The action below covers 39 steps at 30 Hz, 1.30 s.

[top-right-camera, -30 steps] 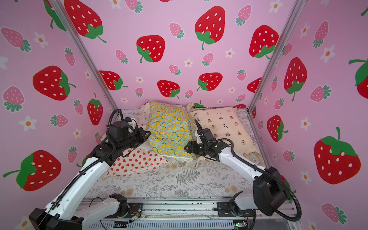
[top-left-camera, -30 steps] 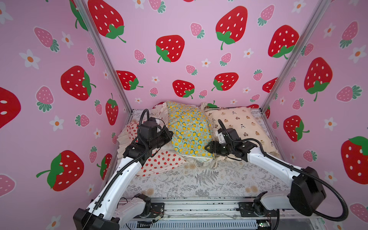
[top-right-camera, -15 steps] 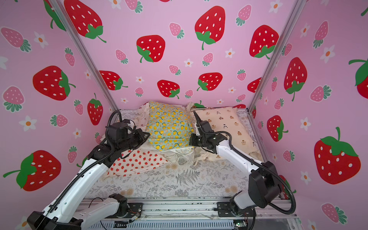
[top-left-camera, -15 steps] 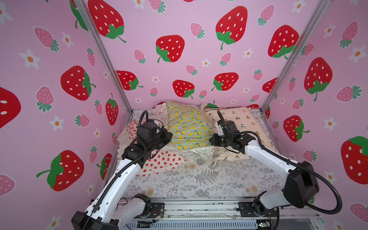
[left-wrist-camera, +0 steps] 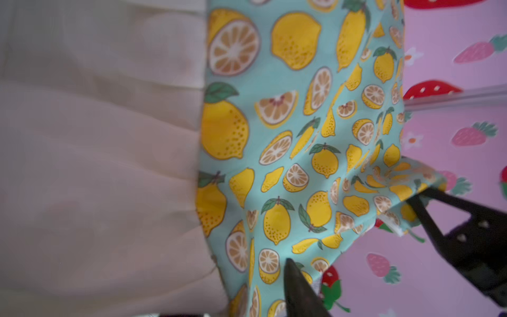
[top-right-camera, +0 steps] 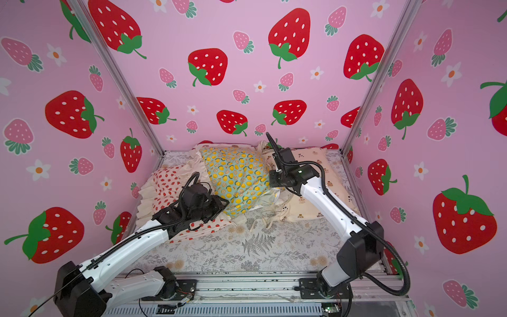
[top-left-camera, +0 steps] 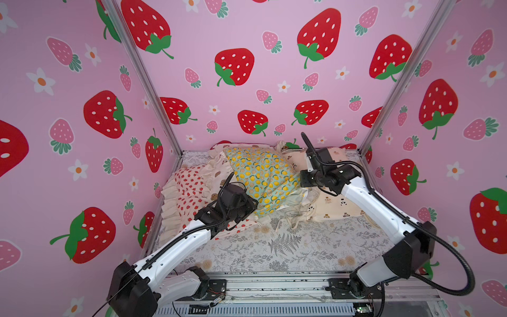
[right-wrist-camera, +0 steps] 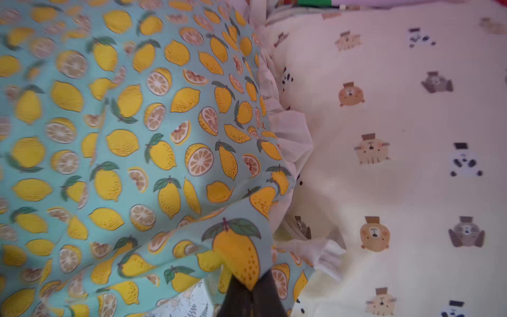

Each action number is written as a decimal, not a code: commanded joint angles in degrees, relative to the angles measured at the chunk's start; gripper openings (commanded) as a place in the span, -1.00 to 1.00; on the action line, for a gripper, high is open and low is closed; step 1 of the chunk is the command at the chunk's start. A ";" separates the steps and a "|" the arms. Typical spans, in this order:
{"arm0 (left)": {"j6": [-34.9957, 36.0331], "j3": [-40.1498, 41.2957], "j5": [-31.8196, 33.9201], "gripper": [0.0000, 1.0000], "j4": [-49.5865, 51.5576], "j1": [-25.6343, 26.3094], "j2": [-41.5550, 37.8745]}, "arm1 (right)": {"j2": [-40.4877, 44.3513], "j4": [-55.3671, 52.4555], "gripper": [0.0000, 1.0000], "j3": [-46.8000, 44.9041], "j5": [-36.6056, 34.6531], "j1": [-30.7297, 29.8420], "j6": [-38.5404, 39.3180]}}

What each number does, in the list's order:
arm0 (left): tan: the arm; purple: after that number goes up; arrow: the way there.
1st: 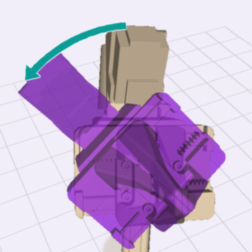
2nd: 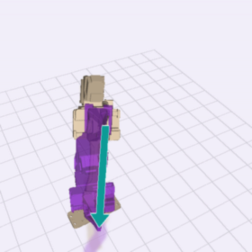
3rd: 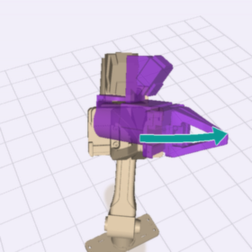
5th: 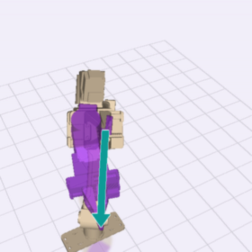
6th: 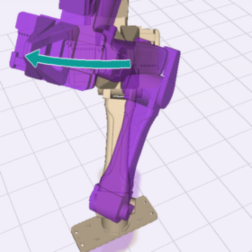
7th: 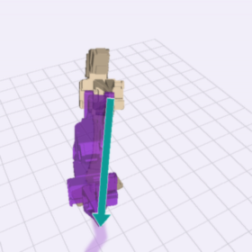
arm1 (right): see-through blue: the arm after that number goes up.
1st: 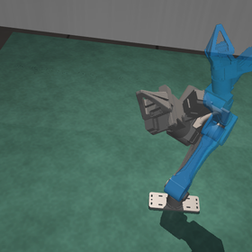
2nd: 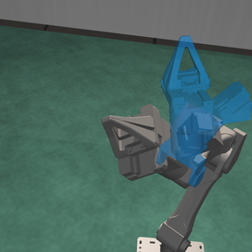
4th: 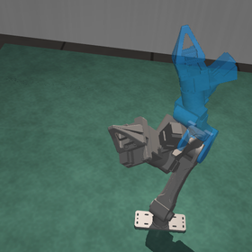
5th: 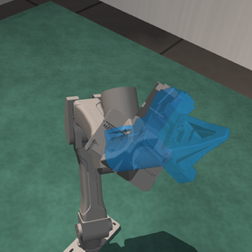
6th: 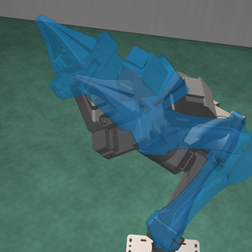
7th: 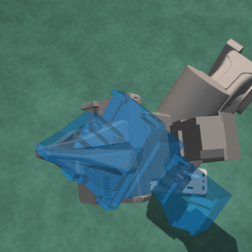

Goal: Zip up pillowcases
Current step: Adjust the pillowcase on the pillowcase.

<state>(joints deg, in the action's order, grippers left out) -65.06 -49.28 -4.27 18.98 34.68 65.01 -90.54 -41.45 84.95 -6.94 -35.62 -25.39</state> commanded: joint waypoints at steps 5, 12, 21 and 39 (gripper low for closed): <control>14.05 0.08 11.49 0.44 10.36 6.07 -4.67 | -1.72 0.72 -0.96 -1.09 2.89 2.82 -0.31; 24.67 11.00 21.47 0.54 -0.64 13.83 -6.55 | -2.53 1.29 -0.93 -1.52 6.93 4.72 -1.13; 35.01 16.64 22.47 0.82 -22.31 15.95 4.63 | -2.53 1.66 -0.93 -1.98 8.50 4.77 -1.66; 31.48 11.78 15.79 -0.42 -39.11 14.28 15.47 | -2.21 4.52 -0.91 -5.19 7.14 4.94 -1.54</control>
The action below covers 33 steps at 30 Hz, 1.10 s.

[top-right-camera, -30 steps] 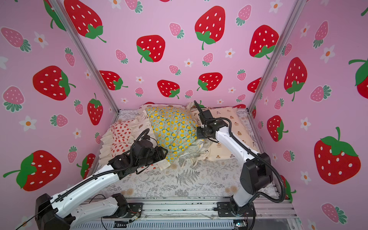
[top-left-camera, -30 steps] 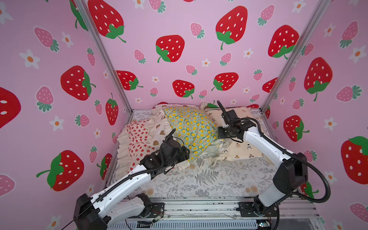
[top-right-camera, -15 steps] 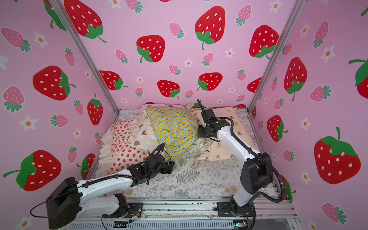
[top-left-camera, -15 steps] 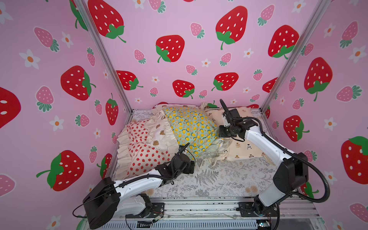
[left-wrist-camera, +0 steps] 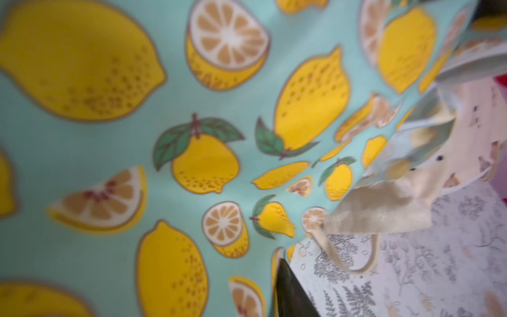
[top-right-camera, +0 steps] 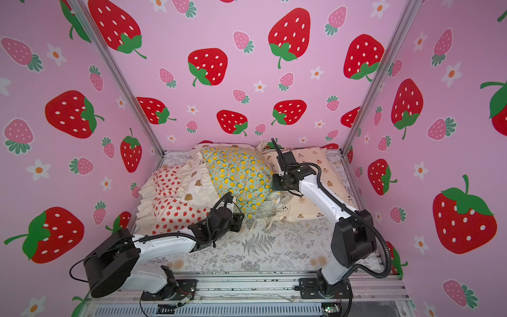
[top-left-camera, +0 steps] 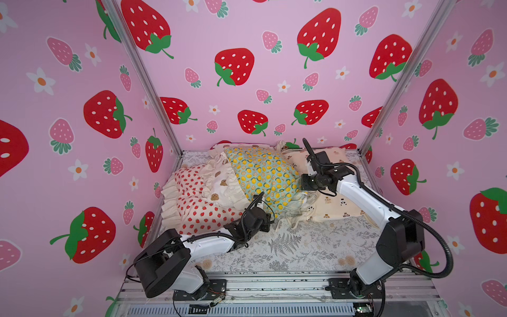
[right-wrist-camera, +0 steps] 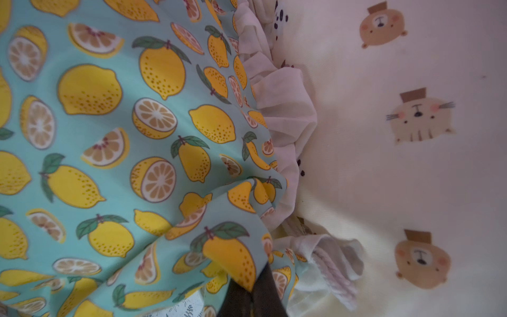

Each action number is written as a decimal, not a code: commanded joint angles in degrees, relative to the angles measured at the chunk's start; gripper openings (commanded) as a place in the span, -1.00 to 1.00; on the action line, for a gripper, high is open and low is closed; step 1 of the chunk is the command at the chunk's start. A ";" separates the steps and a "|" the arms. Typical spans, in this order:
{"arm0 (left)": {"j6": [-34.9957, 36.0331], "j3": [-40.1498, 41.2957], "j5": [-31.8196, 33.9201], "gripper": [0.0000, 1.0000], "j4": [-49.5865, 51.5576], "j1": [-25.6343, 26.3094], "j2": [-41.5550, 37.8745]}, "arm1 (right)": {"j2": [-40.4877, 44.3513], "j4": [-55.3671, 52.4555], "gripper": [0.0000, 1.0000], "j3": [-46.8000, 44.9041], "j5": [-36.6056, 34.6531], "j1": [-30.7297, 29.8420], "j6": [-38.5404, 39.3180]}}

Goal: Zip up pillowcases
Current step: Adjust the pillowcase on the pillowcase.

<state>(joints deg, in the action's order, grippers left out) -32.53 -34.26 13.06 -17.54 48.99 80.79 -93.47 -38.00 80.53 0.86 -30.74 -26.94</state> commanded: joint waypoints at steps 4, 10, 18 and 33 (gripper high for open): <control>-3.75 -2.57 -3.12 -0.77 -0.21 -0.08 -5.23 | 1.39 2.06 -0.81 -0.90 -0.69 0.16 0.48; -12.36 -7.57 -7.37 -1.00 13.26 -1.69 -11.59 | 6.03 4.31 -0.41 -2.43 1.27 0.00 0.80; -34.59 -9.15 -15.36 -1.00 20.82 -7.41 -18.92 | 20.29 4.13 0.15 -8.66 5.23 -4.00 -2.12; -59.57 -8.50 -14.48 -1.00 22.46 -7.82 -24.35 | 26.85 31.86 -0.27 -30.17 8.65 -25.86 -8.58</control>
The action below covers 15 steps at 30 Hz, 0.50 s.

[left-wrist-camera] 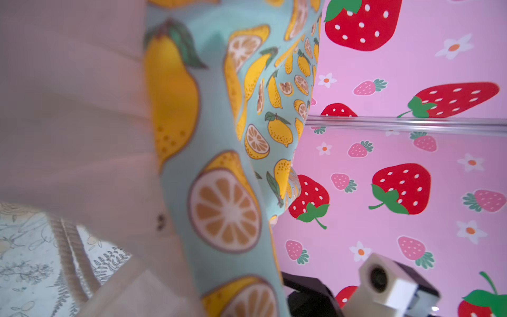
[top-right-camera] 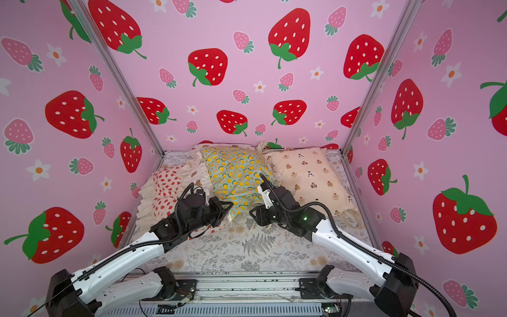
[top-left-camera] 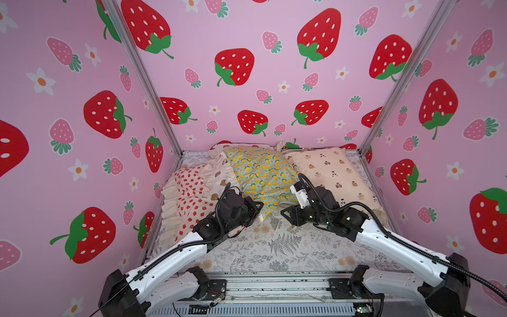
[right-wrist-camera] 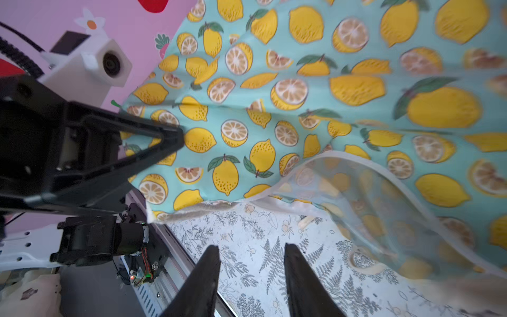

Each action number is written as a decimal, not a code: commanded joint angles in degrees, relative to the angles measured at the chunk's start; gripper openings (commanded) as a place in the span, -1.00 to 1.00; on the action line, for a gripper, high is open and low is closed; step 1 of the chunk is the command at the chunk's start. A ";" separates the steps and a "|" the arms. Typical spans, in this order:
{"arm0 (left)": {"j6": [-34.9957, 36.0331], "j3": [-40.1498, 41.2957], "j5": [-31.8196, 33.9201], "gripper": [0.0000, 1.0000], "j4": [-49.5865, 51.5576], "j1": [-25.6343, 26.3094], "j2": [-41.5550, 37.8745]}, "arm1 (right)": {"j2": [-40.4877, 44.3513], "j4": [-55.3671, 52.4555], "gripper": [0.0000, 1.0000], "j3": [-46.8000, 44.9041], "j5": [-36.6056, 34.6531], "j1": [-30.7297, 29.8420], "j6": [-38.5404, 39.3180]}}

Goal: Zip up pillowcases
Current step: Adjust the pillowcase on the pillowcase, then zip the zipper on the pillowcase.

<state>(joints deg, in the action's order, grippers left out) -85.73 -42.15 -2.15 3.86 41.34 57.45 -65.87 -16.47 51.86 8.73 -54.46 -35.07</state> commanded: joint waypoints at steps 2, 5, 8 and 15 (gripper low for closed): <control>-8.34 0.18 1.47 -1.00 0.37 -0.17 -1.90 | -2.14 13.38 -0.34 -3.03 -1.34 -4.05 1.93; -9.53 0.84 3.29 -1.00 0.46 0.03 -3.32 | -3.13 18.73 -0.40 -6.40 -3.48 -4.25 3.61; -9.72 0.93 4.29 -1.00 0.88 0.04 -4.41 | -3.27 27.95 -0.40 -10.57 -3.16 -4.25 4.00; -10.33 1.34 4.29 -1.00 0.10 0.01 -4.63 | -5.71 40.16 -0.39 -13.87 2.19 -4.25 5.62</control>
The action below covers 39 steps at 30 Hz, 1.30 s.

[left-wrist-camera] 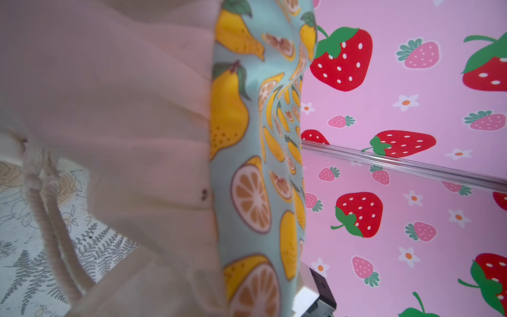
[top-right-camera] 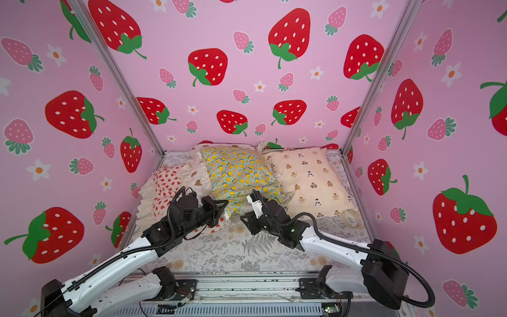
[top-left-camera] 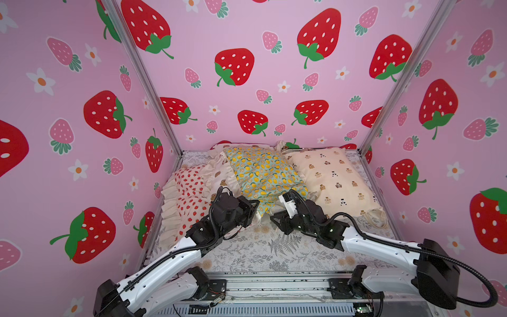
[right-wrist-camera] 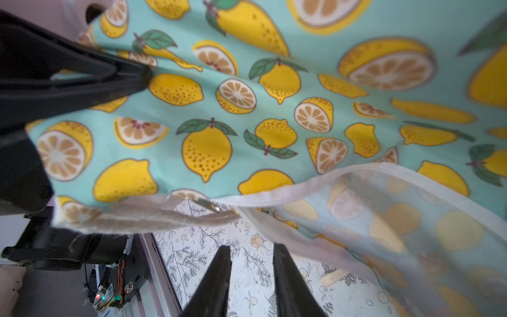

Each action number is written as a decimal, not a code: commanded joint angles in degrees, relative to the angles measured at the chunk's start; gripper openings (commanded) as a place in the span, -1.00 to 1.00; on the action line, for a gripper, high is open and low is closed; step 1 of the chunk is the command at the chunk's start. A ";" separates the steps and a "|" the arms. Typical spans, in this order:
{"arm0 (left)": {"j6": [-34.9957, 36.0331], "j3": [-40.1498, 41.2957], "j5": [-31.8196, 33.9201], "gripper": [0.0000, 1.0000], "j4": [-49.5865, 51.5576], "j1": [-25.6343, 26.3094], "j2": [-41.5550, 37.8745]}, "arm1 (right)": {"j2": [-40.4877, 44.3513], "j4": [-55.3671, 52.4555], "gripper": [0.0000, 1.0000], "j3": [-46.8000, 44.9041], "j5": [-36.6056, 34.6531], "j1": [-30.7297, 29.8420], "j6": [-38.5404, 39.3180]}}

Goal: Zip up pillowcases
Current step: Zip the zipper on the pillowcase.

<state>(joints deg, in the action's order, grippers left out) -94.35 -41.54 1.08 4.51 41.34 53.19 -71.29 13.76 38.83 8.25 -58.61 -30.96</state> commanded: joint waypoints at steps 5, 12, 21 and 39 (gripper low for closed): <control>-1.96 0.64 0.41 -1.00 -1.17 0.05 0.24 | -1.64 12.39 -0.38 -1.65 1.21 -0.01 0.54; -2.07 0.24 0.15 -1.00 -1.53 0.04 0.98 | -3.59 14.10 -0.31 -1.49 2.33 -0.01 0.41; -2.22 0.13 0.15 -1.00 -1.70 0.03 1.66 | -3.61 15.94 -0.35 -2.55 3.63 -0.01 1.02; -2.75 0.32 -0.01 -1.00 -2.05 -0.11 1.60 | -4.65 17.08 -0.50 -1.79 2.78 -0.01 2.52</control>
<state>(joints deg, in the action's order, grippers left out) -95.92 -40.95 0.97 3.64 41.34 54.89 -75.44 29.15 35.83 11.16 -58.61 -29.39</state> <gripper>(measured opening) 0.060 0.253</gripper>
